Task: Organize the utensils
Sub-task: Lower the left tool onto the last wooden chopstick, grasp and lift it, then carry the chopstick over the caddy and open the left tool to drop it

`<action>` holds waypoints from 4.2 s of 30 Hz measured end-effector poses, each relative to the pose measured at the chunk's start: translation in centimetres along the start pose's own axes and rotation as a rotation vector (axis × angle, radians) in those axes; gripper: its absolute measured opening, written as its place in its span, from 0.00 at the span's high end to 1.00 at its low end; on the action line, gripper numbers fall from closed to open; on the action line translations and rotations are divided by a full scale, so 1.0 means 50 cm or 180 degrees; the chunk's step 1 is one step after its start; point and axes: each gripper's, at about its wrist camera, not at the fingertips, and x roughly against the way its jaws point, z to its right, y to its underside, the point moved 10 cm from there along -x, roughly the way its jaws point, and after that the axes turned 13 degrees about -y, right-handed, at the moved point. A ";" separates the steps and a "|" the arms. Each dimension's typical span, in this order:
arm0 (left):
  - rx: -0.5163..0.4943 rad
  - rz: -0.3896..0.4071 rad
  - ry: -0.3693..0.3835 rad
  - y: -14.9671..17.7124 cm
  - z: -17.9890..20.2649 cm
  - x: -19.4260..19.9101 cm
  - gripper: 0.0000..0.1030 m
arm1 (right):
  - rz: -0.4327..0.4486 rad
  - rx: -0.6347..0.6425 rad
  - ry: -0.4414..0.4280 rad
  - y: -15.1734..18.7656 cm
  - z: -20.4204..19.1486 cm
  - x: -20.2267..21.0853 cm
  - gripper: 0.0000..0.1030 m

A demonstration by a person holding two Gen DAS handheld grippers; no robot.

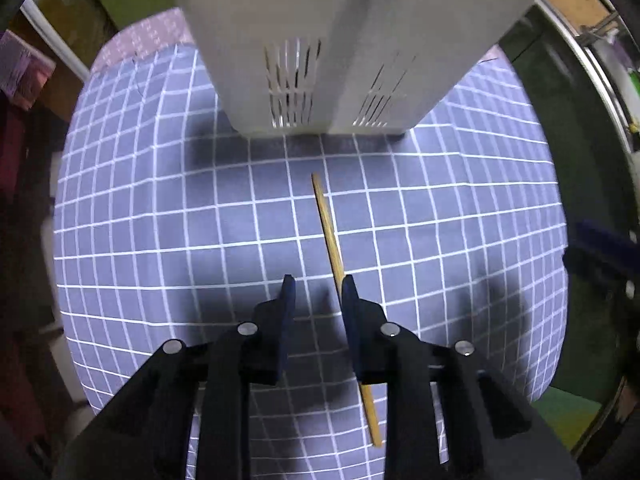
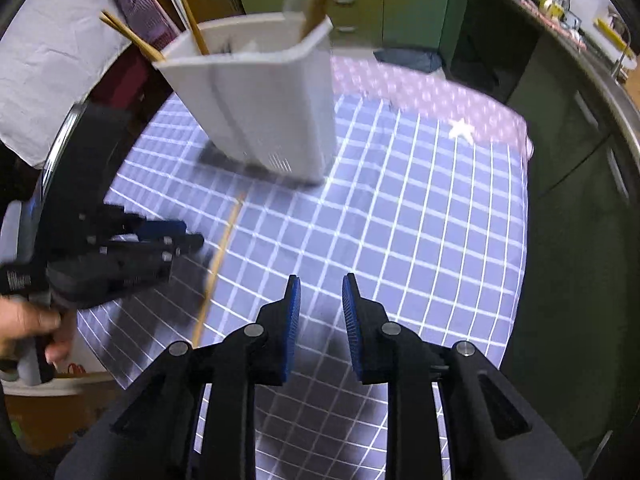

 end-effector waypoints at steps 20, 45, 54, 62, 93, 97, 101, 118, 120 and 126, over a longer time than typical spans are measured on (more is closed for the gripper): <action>0.0058 -0.0366 -0.0256 0.011 0.048 -0.079 0.86 | -0.0124 -0.0121 -0.0206 0.064 0.053 -0.034 0.76; -0.0160 0.1181 0.0021 0.039 -0.019 0.194 0.93 | 0.0008 -0.0018 -0.0361 0.085 -0.015 0.012 0.75; -0.0230 0.1841 0.0024 0.107 -0.040 0.282 0.93 | -0.0031 -0.0018 -0.0389 0.105 -0.029 0.004 0.75; -0.0254 0.1888 0.0076 0.116 -0.045 0.287 0.94 | -0.0131 -0.0008 -0.0377 0.114 -0.039 -0.018 0.75; -0.0249 0.2230 0.0200 0.057 -0.087 0.443 0.93 | -0.0358 -0.0037 -0.0346 0.132 -0.029 -0.071 0.75; -0.0249 0.2270 0.0235 0.018 -0.097 0.493 0.93 | -0.0377 -0.0039 -0.0353 0.134 -0.028 -0.074 0.75; -0.0251 0.2351 0.0196 -0.025 -0.102 0.548 0.94 | -0.0397 -0.0047 -0.0356 0.137 -0.024 -0.076 0.75; -0.0051 0.2457 -0.0038 -0.255 -0.112 0.587 0.93 | -0.0451 -0.0168 -0.0428 0.158 0.000 -0.090 0.75; -0.0051 0.2328 -0.0038 -0.264 -0.110 0.542 0.93 | -0.0454 -0.0180 -0.0425 0.162 0.000 -0.090 0.75; -0.0029 0.1950 -0.0040 -0.272 -0.118 0.405 0.90 | -0.0466 -0.0223 -0.0399 0.166 0.001 -0.095 0.71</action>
